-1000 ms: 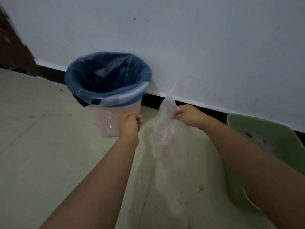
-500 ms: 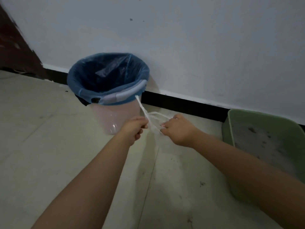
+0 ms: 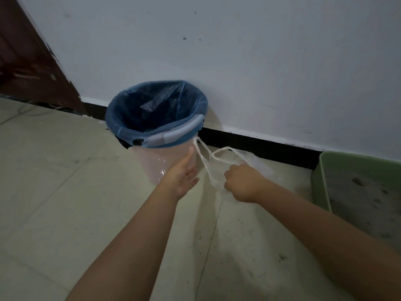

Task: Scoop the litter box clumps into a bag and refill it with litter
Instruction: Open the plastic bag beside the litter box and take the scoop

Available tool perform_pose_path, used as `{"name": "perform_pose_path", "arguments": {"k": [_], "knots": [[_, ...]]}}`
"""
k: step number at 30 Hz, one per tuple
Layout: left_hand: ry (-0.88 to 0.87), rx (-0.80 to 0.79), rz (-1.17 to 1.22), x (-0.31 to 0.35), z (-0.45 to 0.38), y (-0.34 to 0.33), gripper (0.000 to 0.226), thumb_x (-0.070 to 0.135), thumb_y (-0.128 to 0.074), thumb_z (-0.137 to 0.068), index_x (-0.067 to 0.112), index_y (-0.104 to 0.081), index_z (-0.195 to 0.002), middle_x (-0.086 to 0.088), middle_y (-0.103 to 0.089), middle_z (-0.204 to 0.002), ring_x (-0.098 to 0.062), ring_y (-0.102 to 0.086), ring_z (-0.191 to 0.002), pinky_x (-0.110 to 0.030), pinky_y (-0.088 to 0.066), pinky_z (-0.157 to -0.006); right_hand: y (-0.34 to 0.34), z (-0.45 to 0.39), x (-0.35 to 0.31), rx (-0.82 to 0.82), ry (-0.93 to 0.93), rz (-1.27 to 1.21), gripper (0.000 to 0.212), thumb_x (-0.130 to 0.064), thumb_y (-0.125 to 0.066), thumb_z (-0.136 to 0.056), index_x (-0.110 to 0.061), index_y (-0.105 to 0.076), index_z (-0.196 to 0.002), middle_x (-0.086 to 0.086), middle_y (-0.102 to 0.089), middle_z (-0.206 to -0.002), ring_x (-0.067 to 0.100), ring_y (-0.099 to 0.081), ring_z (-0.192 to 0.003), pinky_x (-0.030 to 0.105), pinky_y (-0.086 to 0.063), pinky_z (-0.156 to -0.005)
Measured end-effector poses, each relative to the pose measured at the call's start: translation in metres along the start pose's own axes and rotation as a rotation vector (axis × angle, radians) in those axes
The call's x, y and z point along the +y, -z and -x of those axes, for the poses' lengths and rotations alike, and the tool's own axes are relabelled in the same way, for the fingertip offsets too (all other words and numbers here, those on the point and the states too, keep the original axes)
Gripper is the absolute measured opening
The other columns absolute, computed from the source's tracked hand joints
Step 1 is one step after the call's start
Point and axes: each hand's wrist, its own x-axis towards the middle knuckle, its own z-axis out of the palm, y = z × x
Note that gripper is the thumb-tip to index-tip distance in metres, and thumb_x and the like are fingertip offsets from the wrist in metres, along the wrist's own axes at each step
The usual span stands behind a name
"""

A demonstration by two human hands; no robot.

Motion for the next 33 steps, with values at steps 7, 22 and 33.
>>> {"name": "perform_pose_path", "arguments": {"k": [7,22,33], "knots": [[-0.104,0.061,0.049,0.008,-0.003,-0.009,0.013,0.005,-0.044,-0.095,0.014,-0.051,-0.088,-0.002,-0.05,-0.065,-0.01,-0.05,-0.057,-0.022,-0.046,-0.053,-0.009,0.005,-0.01,0.064,-0.002,0.029,0.028,-0.01,-0.043,-0.093,-0.008,-0.057,-0.118,0.01,-0.054,-0.123,0.027,-0.044,-0.118,0.038,-0.029,-0.104],[-0.22,0.533,-1.226,-0.031,-0.012,0.007,0.076,0.022,-0.06,-0.087,0.01,-0.014,-0.145,-0.024,-0.023,-0.144,-0.042,-0.034,-0.127,-0.045,-0.037,-0.105,-0.067,0.021,0.044,0.195,-0.614,-0.64,0.027,-0.012,-0.039,-0.096,-0.008,-0.058,-0.114,0.011,-0.062,-0.116,0.024,-0.058,-0.105,0.029,-0.045,-0.089],[0.179,0.323,-0.918,-0.071,-0.026,-0.006,0.051,0.019,-0.055,-0.09,-0.004,-0.039,-0.133,-0.023,-0.05,-0.131,-0.036,-0.052,-0.118,-0.036,-0.047,-0.087,-0.036,0.014,0.029,0.483,-0.435,-1.025,0.027,-0.001,-0.041,-0.095,0.008,-0.059,-0.113,0.023,-0.06,-0.117,0.033,-0.054,-0.11,0.023,-0.033,-0.079]]}}
